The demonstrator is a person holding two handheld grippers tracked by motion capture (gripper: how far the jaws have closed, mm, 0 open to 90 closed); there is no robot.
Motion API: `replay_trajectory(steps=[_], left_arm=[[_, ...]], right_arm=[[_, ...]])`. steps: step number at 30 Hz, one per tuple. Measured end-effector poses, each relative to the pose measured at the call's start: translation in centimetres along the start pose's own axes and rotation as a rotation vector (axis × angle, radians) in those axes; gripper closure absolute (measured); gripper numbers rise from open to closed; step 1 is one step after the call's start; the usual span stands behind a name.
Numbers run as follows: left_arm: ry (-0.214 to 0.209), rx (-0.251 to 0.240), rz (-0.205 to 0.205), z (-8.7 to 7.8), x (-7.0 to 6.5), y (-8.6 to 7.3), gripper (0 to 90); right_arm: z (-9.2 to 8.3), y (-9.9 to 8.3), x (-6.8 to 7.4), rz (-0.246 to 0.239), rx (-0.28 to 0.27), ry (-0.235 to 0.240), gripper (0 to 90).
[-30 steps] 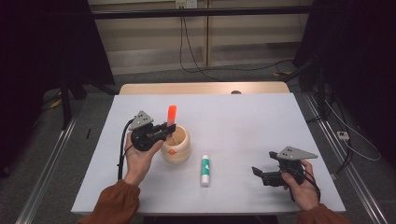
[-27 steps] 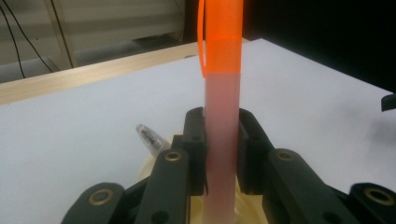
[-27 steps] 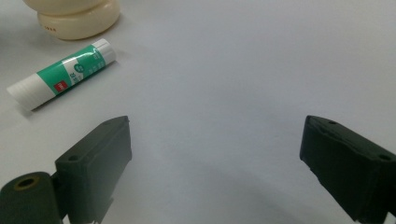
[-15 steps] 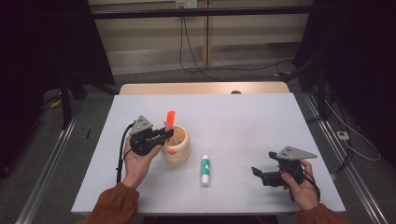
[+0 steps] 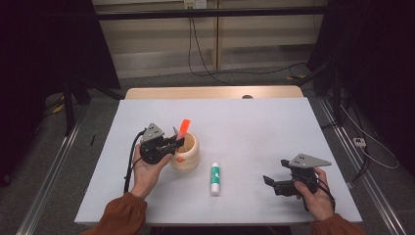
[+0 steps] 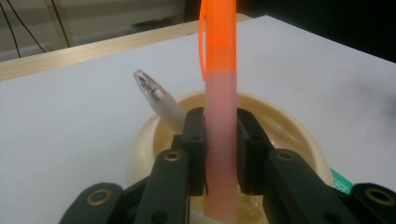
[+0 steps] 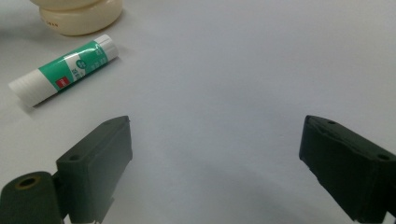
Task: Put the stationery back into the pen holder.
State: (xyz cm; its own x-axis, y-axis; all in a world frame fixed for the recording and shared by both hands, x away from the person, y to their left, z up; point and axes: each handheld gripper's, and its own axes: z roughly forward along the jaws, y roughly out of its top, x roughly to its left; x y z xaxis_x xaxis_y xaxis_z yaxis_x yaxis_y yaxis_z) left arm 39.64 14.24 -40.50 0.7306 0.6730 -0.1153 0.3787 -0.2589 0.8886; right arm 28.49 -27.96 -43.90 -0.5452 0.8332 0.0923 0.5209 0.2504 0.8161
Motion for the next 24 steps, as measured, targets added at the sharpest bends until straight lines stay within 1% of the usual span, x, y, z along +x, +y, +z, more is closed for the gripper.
replay_trajectory(steps=[1, 2, 4, 6, 9, 11, 12, 16, 17, 18, 19, 22, 23, 24], left_arm=[[-0.004, 0.008, 0.006, 0.1, 0.0, 0.0, 76.7], [0.005, 0.008, 0.019, 0.1, -0.2, 0.0, 76.6], [0.007, 0.01, 0.022, 0.1, -0.2, 0.0, 76.6], [-0.001, 0.011, 0.02, 0.2, -0.3, 0.0, 76.4], [-0.007, 0.012, 0.02, 0.2, -0.4, 0.0, 73.6], [-0.002, 0.023, 0.043, 0.3, -0.6, 0.0, 73.4], [-0.002, 0.023, 0.043, 0.3, -0.6, 0.0, 72.9], [-0.01, 0.013, 0.028, 0.0, -0.6, 0.1, 65.8], [-0.016, 0.0, 0.028, -0.4, -0.5, 0.1, 64.3], [-0.016, 0.0, 0.028, -0.4, -0.5, 0.1, 62.9], [-0.022, -0.017, 0.025, -0.8, -0.5, 0.2, 60.9], [-0.019, -0.027, 0.026, -1.2, -0.6, 0.4, 54.6], [-0.02, -0.029, 0.018, -1.3, -0.6, 0.4, 51.9], [-0.003, -0.025, 0.024, -1.5, -0.6, 0.5, 48.4]], right_arm=[[0.0, 0.0, 0.0, 0.0, 0.0, 0.001, 9.3], [0.0, 0.0, 0.0, 0.0, 0.001, 0.002, 9.3], [0.0, 0.0, 0.0, 0.0, 0.0, 0.001, 9.3], [0.0, 0.0, 0.0, -0.001, 0.001, 0.001, 9.3], [0.0, 0.0, 0.0, -0.001, 0.002, 0.001, 9.3], [0.0, 0.0, 0.0, -0.002, 0.004, 0.001, 9.4], [0.0, 0.0, 0.0, -0.002, 0.004, 0.0, 9.3], [0.0, 0.0, 0.0, 0.001, 0.003, 0.002, 9.4], [0.0, 0.0, 0.0, -0.001, 0.004, 0.002, 9.4], [0.0, 0.0, 0.0, 0.001, 0.003, 0.003, 9.3], [0.0, 0.0, 0.0, 0.001, 0.003, 0.004, 9.3], [0.0, 0.0, 0.0, 0.0, 0.003, 0.001, 9.4], [0.0, 0.0, 0.1, 0.0, 0.003, 0.002, 9.3], [0.0, 0.0, 0.1, 0.0, 0.002, 0.002, 9.3]])
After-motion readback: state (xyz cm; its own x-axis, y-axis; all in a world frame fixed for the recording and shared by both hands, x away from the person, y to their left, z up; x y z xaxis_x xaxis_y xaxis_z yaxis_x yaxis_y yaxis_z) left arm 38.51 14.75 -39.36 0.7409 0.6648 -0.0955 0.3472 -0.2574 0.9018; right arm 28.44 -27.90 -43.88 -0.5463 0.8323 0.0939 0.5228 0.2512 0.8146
